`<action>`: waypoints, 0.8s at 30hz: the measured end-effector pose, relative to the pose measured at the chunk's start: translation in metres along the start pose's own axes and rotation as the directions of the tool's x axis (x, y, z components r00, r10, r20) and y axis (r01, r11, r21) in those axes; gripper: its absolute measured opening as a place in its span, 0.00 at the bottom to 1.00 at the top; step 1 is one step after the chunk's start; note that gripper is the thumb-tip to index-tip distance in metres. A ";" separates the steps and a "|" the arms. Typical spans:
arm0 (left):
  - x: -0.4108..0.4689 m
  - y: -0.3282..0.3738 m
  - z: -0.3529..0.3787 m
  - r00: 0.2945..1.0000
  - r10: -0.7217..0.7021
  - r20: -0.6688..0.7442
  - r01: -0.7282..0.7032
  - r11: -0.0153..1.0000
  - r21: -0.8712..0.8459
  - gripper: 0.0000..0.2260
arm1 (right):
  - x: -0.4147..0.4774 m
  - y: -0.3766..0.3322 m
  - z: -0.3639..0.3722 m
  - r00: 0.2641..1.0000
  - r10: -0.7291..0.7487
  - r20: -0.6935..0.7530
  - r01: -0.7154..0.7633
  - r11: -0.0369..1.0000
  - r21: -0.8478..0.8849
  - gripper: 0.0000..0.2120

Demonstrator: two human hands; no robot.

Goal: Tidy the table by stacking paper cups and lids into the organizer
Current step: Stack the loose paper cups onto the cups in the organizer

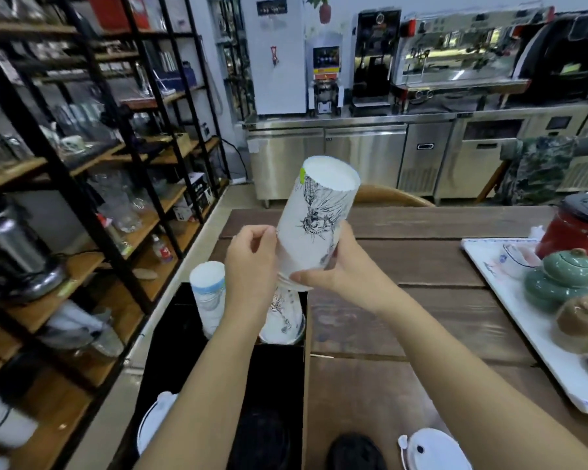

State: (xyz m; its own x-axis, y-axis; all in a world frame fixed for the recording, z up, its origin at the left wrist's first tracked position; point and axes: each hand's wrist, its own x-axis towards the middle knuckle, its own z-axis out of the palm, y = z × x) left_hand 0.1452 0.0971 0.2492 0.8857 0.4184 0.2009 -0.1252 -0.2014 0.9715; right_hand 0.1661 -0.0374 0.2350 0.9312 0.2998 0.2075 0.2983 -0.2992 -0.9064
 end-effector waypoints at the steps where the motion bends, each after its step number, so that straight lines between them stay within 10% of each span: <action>1: 0.003 -0.003 -0.006 0.999 -0.032 -0.001 0.032 0.999 -0.004 0.06 | 0.004 -0.001 0.007 1.000 0.009 0.022 -0.009 1.000 0.003 0.31; 12: 0.010 -0.055 -0.033 0.943 -0.305 0.129 0.307 0.952 0.002 0.06 | 0.014 0.035 0.048 0.973 0.221 0.059 -0.210 0.965 -0.157 0.35; 24: 0.016 -0.066 -0.023 0.970 -0.207 0.129 0.181 0.966 0.187 0.10 | 0.003 0.045 0.060 0.990 0.143 0.001 -0.132 0.911 -0.392 0.23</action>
State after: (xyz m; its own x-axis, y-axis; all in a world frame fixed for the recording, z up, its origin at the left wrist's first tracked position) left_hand 0.1575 0.1375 0.1916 0.9426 0.3331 -0.0222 0.1228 -0.2842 0.9509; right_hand 0.1697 0.0045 0.1721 0.9641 0.2545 0.0752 0.2313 -0.6669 -0.7083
